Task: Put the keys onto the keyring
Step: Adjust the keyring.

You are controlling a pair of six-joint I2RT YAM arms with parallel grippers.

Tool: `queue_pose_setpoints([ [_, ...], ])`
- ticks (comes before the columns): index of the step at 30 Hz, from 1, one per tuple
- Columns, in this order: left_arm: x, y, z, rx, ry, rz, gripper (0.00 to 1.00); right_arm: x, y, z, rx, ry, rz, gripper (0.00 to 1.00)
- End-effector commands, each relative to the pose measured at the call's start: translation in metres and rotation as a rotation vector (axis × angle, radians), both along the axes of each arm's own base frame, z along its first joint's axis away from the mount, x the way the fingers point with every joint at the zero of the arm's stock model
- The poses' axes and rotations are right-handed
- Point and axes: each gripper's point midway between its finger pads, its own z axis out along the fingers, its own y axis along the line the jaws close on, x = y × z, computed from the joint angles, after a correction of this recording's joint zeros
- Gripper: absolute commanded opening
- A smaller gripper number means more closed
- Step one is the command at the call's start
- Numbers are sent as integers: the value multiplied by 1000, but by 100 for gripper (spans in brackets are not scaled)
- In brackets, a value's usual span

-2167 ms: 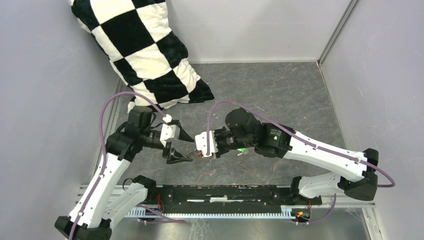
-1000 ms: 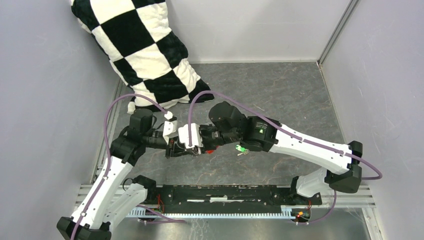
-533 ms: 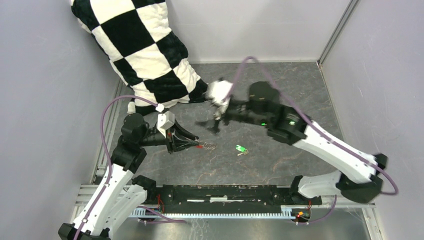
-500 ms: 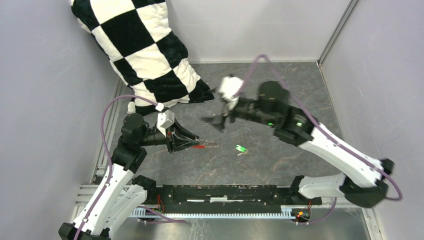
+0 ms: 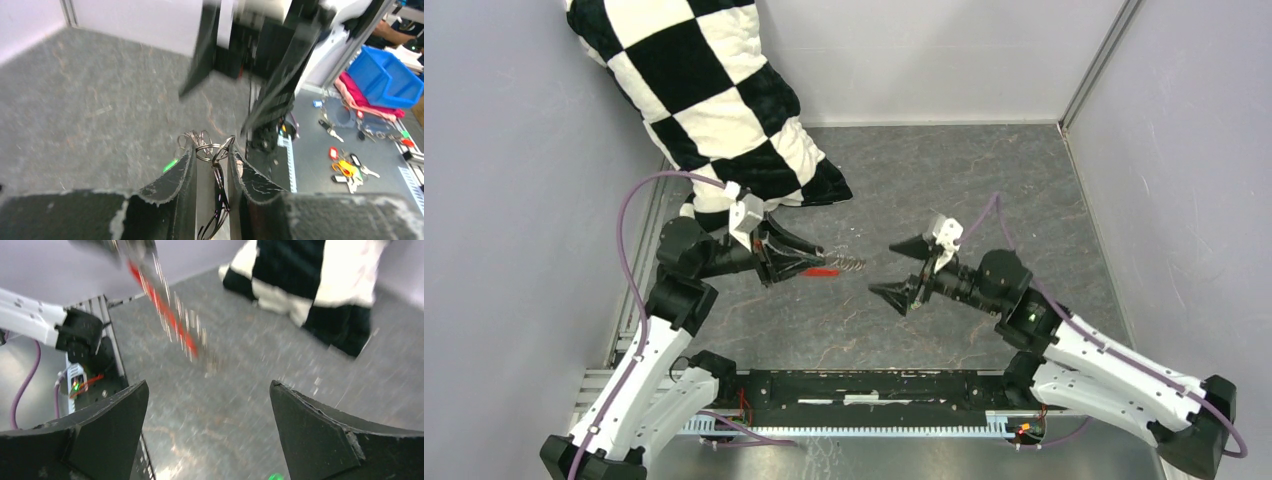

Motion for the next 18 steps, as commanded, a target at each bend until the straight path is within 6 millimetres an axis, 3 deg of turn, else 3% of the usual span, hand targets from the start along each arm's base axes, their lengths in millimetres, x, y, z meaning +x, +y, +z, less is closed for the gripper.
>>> queue_pose_setpoints([
  [1, 11, 1, 87, -142, -174, 59, 2, -9, -6, -3, 345, 96, -10, 98],
  [3, 20, -1, 108, -171, -189, 68, 2, -17, 0, 0, 460, 120, 54, 98],
  [5, 24, -2, 127, -200, -196, 75, 2, -19, 12, 19, 522, 77, 123, 98],
  [10, 30, 0, 154, -252, -208, 118, 2, -14, 29, 83, 752, -35, 228, 98],
  [18, 26, 6, 185, -310, -239, 150, 2, 5, 47, 146, 1130, -26, 420, 98],
])
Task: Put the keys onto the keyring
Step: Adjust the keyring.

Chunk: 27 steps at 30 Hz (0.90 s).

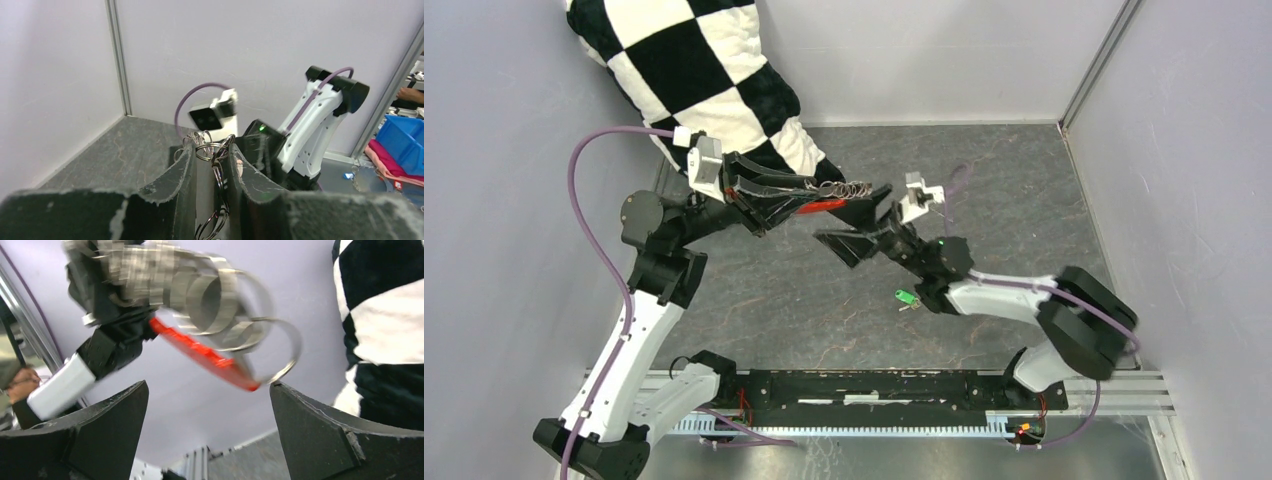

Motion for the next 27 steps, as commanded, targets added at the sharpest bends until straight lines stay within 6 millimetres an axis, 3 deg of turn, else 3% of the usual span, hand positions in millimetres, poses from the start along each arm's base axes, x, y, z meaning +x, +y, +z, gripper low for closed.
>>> queue_pose_setpoints([
  [1, -8, 8, 40, -86, -54, 25, 2, -24, -32, 99, 467, -180, 136, 98],
  [5, -16, 10, 44, -86, -79, 20, 2, -11, -27, 105, 538, -138, 151, 98],
  [8, -17, 13, 50, -101, -96, 43, 2, -11, -29, 116, 564, -167, 145, 98],
  [17, -10, 23, 62, -162, -67, 126, 2, -44, -47, 146, 581, -311, 179, 96],
  [24, -5, 28, 58, -166, -53, 173, 2, -52, -58, 157, 610, -323, 189, 89],
  [27, 2, 33, 53, -160, -57, 226, 2, -56, -58, 164, 623, -326, 230, 77],
])
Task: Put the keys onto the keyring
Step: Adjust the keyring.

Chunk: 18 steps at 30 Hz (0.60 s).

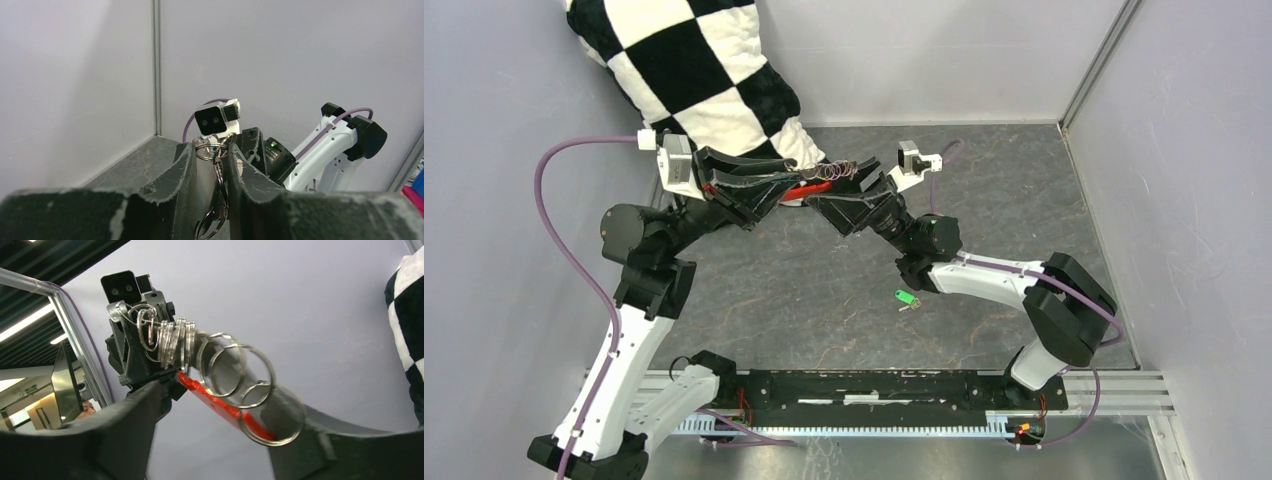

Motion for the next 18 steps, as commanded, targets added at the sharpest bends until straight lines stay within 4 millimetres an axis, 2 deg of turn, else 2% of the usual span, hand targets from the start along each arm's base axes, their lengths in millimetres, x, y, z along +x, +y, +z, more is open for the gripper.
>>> queue_pose_setpoints([
  [1, 2, 14, 10, -40, -21, 98, 2, -72, -81, 86, 419, -342, 60, 70],
  [2, 6, 17, 7, -38, -13, 123, 2, -73, -81, 87, 421, -340, 69, 62],
  [4, 14, 23, 0, -36, 1, 186, 2, -72, -81, 85, 416, -331, 75, 34],
  [7, 23, 29, -16, -3, 15, 247, 2, -67, -84, 79, 392, -284, 93, 3],
  [9, 26, 29, -39, 76, 21, 266, 3, -58, -76, 70, 277, -223, 146, 1],
  [10, 27, 28, -56, 137, 31, 269, 14, -52, -70, 64, 175, -203, 159, 1],
  [12, 26, 29, -98, 299, 56, 270, 56, -46, -54, 41, -89, -201, 139, 1],
  [14, 20, 32, -138, 459, 74, 247, 86, -23, -34, -5, -482, -188, 6, 1],
  [15, 16, 34, -153, 506, 106, 234, 95, -8, -35, -39, -712, -172, -74, 1],
  [16, 10, 35, -164, 539, 130, 211, 99, -2, -41, -47, -845, -202, -116, 1],
  [17, 2, 34, -172, 556, 155, 180, 100, 2, -52, -83, -1049, -163, -103, 1],
  [18, -6, 32, -178, 564, 170, 141, 100, 5, -65, -97, -1184, -156, -115, 1],
])
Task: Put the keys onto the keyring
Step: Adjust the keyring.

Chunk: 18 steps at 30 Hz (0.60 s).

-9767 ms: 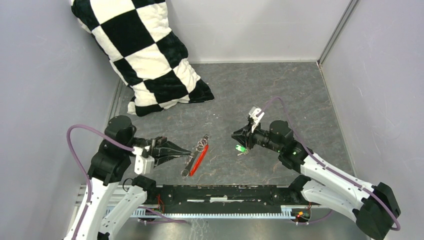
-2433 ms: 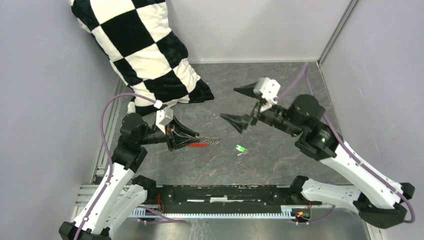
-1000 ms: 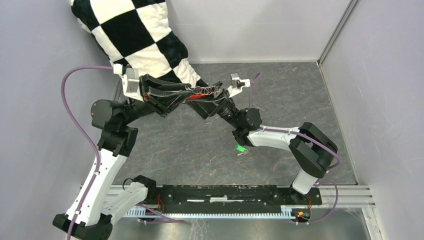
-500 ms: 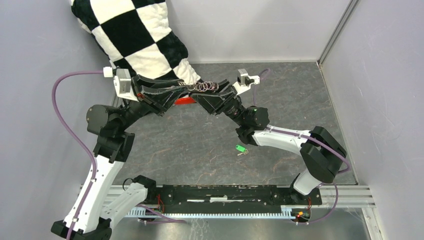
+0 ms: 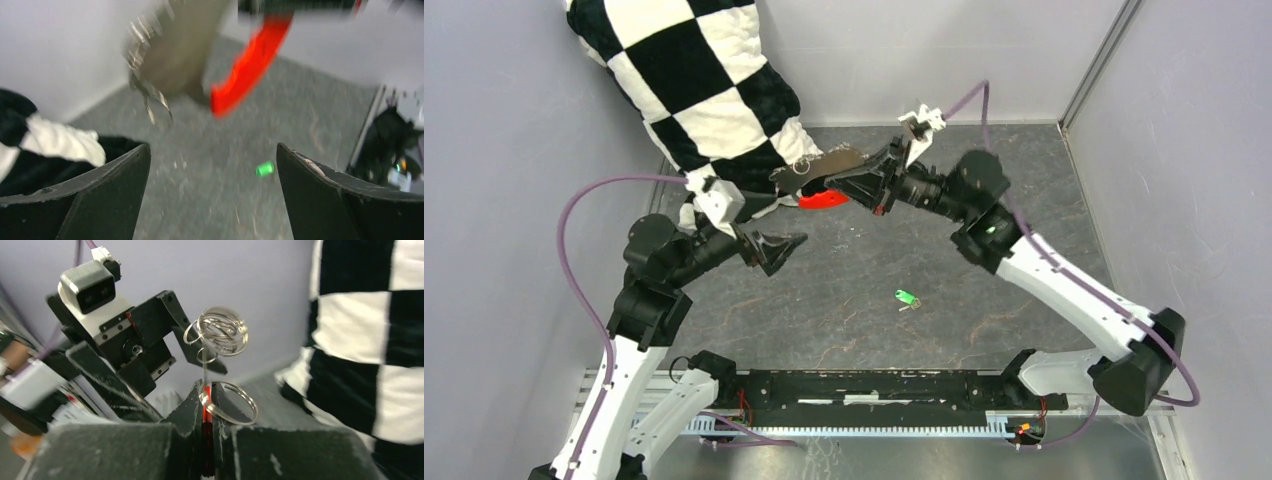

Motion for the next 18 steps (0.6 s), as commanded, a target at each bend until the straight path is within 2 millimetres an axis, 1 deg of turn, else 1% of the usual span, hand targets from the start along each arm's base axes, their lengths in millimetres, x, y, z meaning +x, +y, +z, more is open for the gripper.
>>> queue_pose_setpoints([
  [1, -35, -2, -70, 214, 125, -150, 100, -5, -43, -106, -803, -49, -25, 1],
  [2, -45, -5, -73, 217, 130, -206, 100, -10, -52, -124, -905, -28, 9, 1],
  [3, -56, -9, -76, 240, 107, -275, 100, -9, -60, -137, -949, -6, -31, 1],
  [4, -69, -11, -83, 261, 118, -347, 100, -15, -64, -144, -957, -4, -23, 1],
  [5, -78, -12, -90, 284, 112, -397, 100, -21, -67, -152, -980, 10, 1, 1],
  [6, -83, -12, -96, 307, 104, -429, 100, -22, -73, -162, -1033, 42, -3, 1],
  [8, -84, -8, -110, 362, 90, -435, 100, -32, -79, -183, -1161, 81, 3, 1],
  [10, -83, -3, -119, 407, 61, -419, 100, -53, -77, -208, -1255, 101, 50, 1],
  [11, -83, -1, -123, 423, 48, -421, 100, -63, -75, -217, -1288, 100, 75, 1],
  [13, -89, -1, -132, 446, 28, -458, 100, -77, -71, -226, -1315, 114, 107, 1],
  [18, -105, 0, -169, 501, 24, -579, 95, -90, -70, -224, -1354, 153, 124, 1],
])
